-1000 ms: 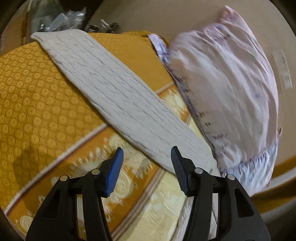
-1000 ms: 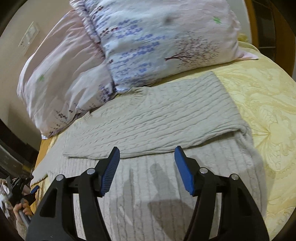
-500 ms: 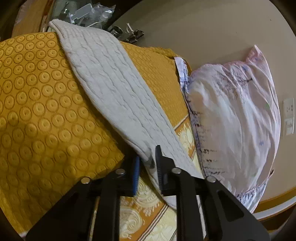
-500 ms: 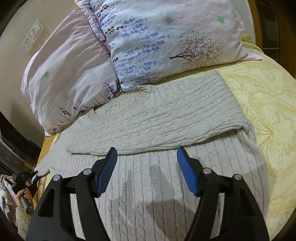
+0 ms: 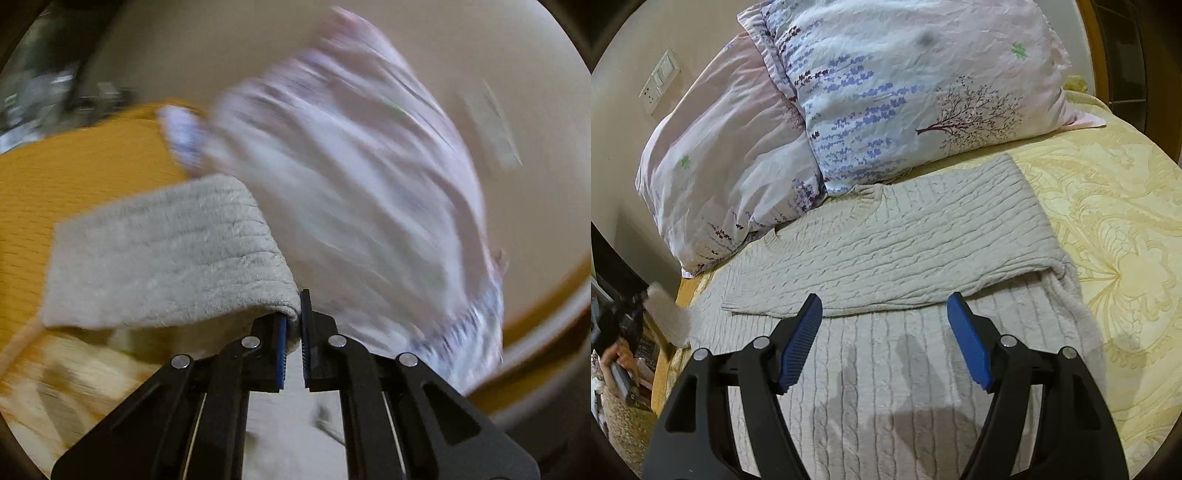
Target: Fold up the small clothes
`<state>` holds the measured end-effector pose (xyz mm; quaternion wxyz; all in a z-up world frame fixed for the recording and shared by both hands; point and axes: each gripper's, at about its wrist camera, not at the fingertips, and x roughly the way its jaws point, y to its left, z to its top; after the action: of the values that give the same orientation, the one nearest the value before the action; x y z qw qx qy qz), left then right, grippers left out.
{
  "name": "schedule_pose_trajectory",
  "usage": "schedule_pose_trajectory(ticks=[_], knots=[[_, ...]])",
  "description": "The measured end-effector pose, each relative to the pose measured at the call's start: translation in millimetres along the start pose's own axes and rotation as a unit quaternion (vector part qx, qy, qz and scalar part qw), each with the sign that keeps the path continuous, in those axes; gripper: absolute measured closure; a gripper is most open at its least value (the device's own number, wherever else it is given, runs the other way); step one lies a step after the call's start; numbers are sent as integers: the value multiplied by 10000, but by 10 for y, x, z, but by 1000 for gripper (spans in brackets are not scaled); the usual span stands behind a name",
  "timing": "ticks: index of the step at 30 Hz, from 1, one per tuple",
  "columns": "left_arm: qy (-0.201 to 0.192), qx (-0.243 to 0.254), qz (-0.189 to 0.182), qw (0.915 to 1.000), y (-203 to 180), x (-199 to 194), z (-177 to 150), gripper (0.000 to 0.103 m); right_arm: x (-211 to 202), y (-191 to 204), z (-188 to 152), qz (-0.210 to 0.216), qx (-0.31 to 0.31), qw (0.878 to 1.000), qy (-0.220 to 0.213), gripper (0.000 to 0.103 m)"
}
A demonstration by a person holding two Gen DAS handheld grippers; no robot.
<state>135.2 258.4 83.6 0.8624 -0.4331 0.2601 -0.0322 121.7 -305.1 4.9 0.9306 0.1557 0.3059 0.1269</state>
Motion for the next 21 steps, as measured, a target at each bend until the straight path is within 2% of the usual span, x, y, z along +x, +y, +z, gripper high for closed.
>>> schedule_pose_trajectory(ticks=[4, 6, 8, 10, 13, 16, 17, 19, 20, 21], knots=[[583, 674, -560, 9944, -668, 458, -453, 98, -37, -58, 2, 3, 32, 10000, -3, 33], [928, 1002, -715, 9880, -931, 703, -750, 98, -62, -81, 3, -22, 27, 10000, -24, 33], [1400, 1348, -803, 9776, -1165, 970, -1140, 98, -81, -108, 5, -58, 18, 10000, -27, 33], [1969, 1616, -797, 9637, -1313, 1251, -1542, 98, -88, -134, 7, -98, 12, 10000, -7, 33], [2553, 1896, -562, 9464, -1374, 1520, -1967, 97, -85, -164, 12, -170, -38, 9998, 90, 33], [2794, 1934, -423, 9395, -1328, 1564, -2075, 96, -97, -112, 58, -271, -265, 9992, 112, 33], [2843, 1890, -454, 9388, -1290, 1517, -2078, 93, -99, -69, 91, -289, -367, 9989, 98, 33], [2915, 1738, -608, 9387, -1206, 1385, -1997, 77, -91, 37, 158, -280, -578, 9979, 79, 33], [2867, 1685, -653, 9408, -1158, 1285, -1932, 60, -75, 111, 190, -236, -706, 9972, 83, 33], [2737, 1672, -673, 9448, -1105, 1170, -1855, 51, -55, 187, 214, -173, -849, 9962, 86, 33]])
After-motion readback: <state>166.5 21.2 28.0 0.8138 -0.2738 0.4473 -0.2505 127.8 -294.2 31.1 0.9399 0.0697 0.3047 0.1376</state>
